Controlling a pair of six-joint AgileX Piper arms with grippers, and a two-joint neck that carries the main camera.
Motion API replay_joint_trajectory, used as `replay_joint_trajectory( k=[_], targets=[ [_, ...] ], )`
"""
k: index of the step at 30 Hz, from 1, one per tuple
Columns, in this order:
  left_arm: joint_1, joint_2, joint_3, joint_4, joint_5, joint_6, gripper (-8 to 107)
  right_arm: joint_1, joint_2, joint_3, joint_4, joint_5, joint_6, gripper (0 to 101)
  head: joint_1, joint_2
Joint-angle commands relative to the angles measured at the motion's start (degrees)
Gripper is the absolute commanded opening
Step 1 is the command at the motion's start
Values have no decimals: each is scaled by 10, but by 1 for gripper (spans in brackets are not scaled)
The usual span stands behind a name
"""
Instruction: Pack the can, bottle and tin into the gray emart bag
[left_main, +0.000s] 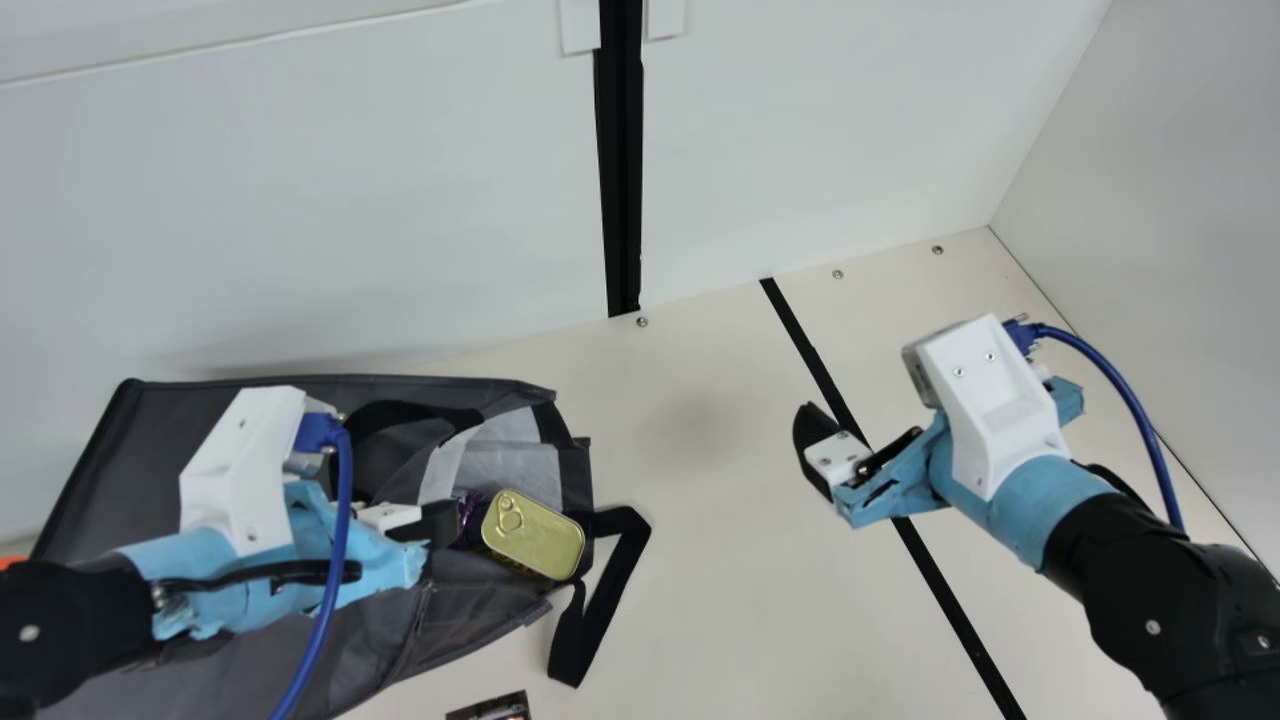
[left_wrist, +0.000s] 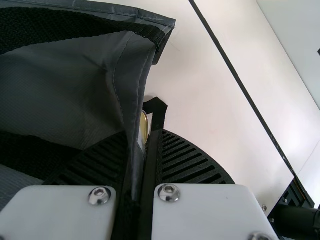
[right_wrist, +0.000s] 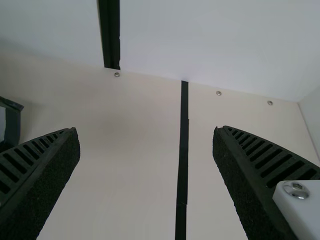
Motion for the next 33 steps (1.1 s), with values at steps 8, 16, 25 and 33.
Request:
replay_joint_trajectory(
  k=[8, 16, 25, 33],
  targets=[
    [0, 0, 0, 0, 0, 0, 10, -32, -8, -16, -77, 12, 60, 91, -13, 0],
    [0, 0, 0, 0, 0, 0, 10, -52, -15, -42, -153, 37, 132, 91, -13, 0],
    [0, 0, 0, 0, 0, 0, 10, -53, -25, -74, -232, 80, 214, 91, -13, 0],
    [0, 0, 0, 0, 0, 0, 10, -47, -36, -95, -281, 117, 268, 91, -13, 0]
  ],
)
